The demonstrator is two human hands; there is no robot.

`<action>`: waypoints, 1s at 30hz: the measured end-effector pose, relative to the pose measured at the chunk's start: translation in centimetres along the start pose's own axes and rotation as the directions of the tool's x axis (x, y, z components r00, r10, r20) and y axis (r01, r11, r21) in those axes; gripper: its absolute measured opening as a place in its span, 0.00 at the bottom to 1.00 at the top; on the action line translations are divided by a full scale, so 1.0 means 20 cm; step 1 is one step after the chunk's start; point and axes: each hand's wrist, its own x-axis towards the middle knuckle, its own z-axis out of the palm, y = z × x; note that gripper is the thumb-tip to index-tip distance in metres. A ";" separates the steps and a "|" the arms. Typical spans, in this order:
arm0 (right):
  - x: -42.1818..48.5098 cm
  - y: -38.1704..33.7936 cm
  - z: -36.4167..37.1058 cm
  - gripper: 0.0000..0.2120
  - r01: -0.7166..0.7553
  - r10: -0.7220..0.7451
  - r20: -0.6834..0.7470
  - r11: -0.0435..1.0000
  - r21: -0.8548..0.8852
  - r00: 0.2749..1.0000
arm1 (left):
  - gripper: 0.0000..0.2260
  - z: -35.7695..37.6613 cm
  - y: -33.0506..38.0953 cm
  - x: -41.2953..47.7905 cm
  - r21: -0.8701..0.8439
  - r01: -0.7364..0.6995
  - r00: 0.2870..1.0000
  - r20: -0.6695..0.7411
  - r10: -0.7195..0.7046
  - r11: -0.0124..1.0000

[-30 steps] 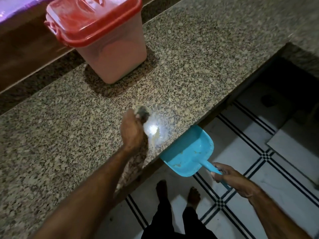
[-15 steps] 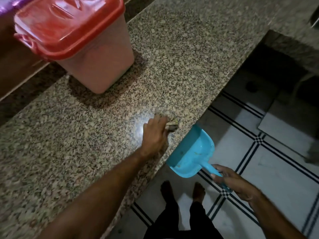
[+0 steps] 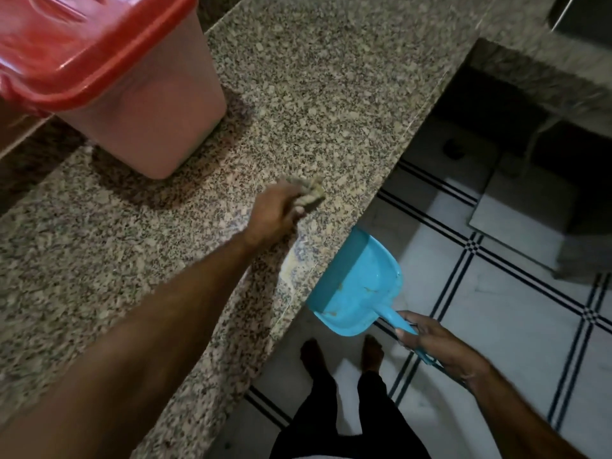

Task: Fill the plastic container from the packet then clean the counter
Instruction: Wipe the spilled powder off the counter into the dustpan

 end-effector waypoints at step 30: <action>0.04 -0.16 -0.15 0.14 0.055 0.038 0.353 0.967 -0.250 0.935 | 0.20 0.26 0.44 -0.91 -0.034 0.524 0.813 -0.279 -0.512 0.851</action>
